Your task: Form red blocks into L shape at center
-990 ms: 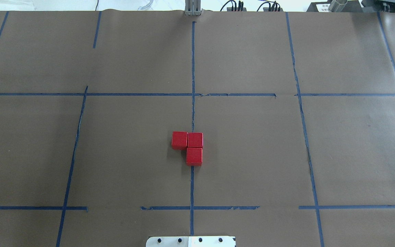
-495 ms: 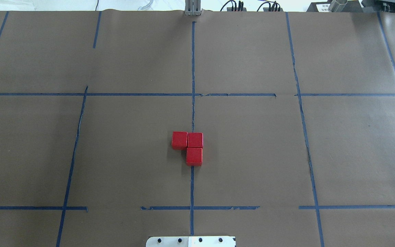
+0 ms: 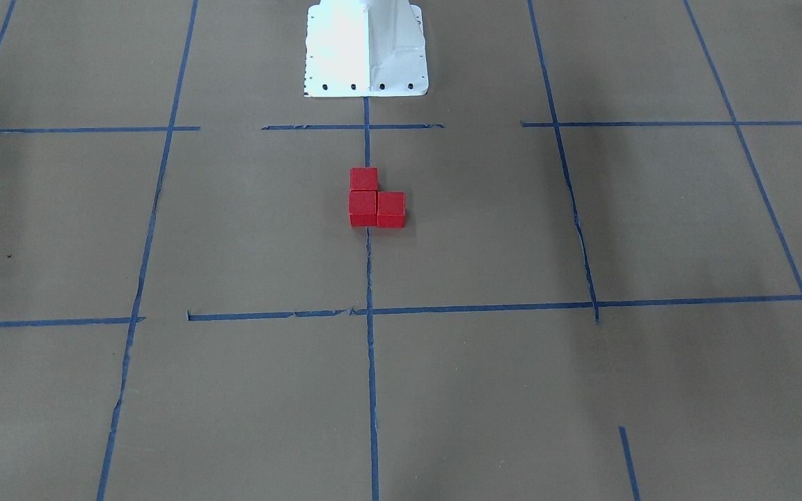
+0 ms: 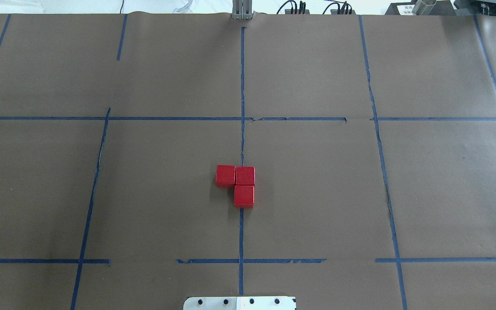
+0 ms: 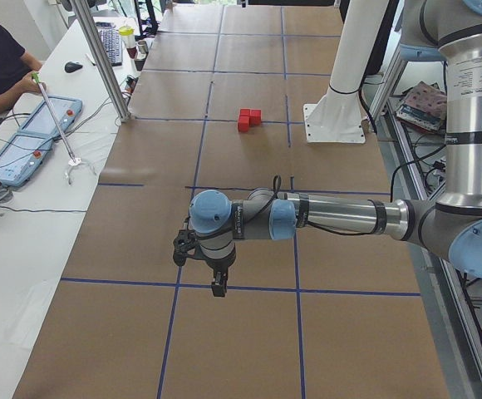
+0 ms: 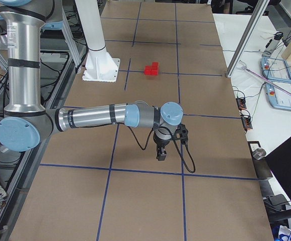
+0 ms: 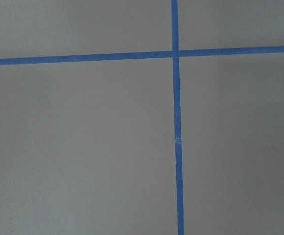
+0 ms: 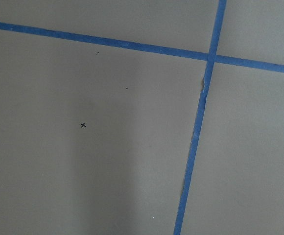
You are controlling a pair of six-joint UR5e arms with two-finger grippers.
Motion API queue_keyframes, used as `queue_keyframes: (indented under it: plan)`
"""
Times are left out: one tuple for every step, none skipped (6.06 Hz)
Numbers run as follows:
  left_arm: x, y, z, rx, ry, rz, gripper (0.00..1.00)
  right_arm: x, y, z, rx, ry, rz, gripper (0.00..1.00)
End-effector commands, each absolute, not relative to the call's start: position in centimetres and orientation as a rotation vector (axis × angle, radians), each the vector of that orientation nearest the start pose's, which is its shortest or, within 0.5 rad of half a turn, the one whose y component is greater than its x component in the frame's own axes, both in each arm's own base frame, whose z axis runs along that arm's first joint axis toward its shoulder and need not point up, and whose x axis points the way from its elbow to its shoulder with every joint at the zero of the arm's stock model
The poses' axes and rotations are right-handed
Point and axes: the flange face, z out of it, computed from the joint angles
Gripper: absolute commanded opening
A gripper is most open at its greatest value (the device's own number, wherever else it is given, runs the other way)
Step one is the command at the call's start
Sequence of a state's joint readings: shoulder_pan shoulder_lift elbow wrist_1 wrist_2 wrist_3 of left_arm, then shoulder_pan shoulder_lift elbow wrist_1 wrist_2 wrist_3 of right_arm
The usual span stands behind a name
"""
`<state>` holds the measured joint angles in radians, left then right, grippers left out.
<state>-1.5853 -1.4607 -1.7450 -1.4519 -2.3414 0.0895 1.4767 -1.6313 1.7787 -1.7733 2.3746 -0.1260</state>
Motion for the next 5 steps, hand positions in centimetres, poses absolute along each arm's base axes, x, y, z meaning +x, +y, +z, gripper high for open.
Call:
queue_keyframes:
  plan:
    - [-5.8, -44.0, 64.7, -0.035, 0.776, 0.071, 1.0, 1.9, -45.7, 60.4, -0.04, -0.807, -0.187, 1.0]
    - [-5.3, -44.1, 64.4, -0.031, 0.776, 0.086, 1.0, 2.0, -45.5, 59.8, -0.029, -0.81, -0.189, 1.0]
    - [-5.2, -44.1, 64.7, -0.036, 0.776, 0.087, 1.0, 1.9, -45.4, 59.5, -0.025, -0.813, -0.188, 1.0]
    - [-5.2, -44.2, 64.5, -0.034, 0.778, 0.088, 1.0, 2.1, -45.1, 59.4, -0.022, -0.813, -0.186, 1.0]
    - [-5.2, -44.2, 64.6, -0.036, 0.778, 0.087, 1.0, 2.2, -44.5, 60.0, -0.034, -0.812, -0.183, 1.0]
